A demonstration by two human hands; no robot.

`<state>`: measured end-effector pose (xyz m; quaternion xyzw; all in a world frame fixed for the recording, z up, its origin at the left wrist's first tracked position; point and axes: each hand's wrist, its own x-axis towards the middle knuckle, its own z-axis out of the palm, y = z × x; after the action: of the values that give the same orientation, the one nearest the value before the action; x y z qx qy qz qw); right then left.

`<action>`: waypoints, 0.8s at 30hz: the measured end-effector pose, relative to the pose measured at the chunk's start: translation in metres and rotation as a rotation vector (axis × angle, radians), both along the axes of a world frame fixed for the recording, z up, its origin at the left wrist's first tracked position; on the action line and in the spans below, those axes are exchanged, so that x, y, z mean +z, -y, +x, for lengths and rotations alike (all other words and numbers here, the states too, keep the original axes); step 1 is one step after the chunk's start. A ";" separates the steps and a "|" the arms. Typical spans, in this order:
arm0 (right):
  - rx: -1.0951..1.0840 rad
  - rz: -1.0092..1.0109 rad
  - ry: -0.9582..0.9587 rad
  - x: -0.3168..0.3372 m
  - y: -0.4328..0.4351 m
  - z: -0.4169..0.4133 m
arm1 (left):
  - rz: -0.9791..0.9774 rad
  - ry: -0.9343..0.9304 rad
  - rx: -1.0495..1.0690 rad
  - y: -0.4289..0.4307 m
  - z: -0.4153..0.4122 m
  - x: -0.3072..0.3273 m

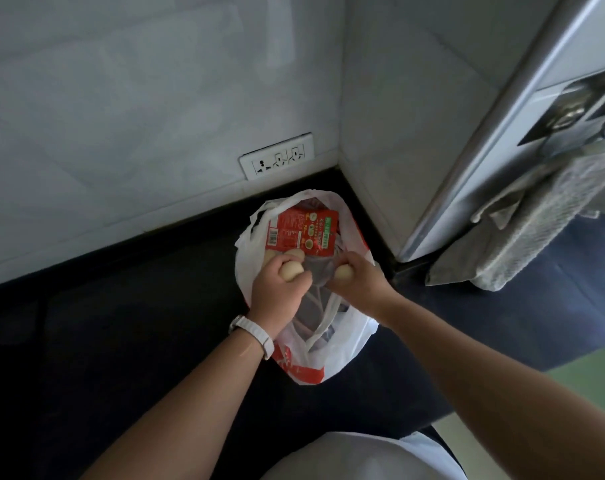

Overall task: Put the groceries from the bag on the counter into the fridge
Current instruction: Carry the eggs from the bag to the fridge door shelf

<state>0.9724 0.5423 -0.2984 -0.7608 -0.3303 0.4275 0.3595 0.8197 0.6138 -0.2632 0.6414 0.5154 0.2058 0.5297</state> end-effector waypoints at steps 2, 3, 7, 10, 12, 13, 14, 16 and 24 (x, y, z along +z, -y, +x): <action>-0.021 0.046 -0.024 0.010 0.010 -0.005 | 0.003 0.057 0.027 0.007 -0.006 0.011; -0.030 0.070 -0.034 0.016 0.014 -0.008 | 0.002 0.084 0.040 0.012 -0.010 0.017; -0.074 0.160 -0.092 0.042 0.034 -0.020 | -0.005 0.172 0.069 0.031 -0.022 0.035; -0.083 0.206 -0.158 0.060 0.049 -0.028 | 0.006 0.218 0.077 0.044 -0.029 0.044; -0.081 0.234 -0.177 0.070 0.057 -0.032 | 0.004 0.243 0.092 0.053 -0.032 0.048; -0.081 0.246 -0.189 0.074 0.059 -0.033 | -0.002 0.249 0.093 0.057 -0.033 0.049; -0.073 0.260 -0.199 0.078 0.063 -0.035 | -0.008 0.259 0.100 0.062 -0.034 0.051; -0.051 0.284 -0.218 0.087 0.069 -0.037 | -0.008 0.275 0.114 0.071 -0.035 0.055; 0.059 0.309 -0.314 0.109 0.091 -0.021 | -0.022 0.358 0.265 0.114 -0.019 0.082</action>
<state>0.9510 0.4516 -0.1894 -0.6109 -0.3539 0.4954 0.5061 0.8008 0.4995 -0.1816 0.5155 0.4953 0.3786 0.5879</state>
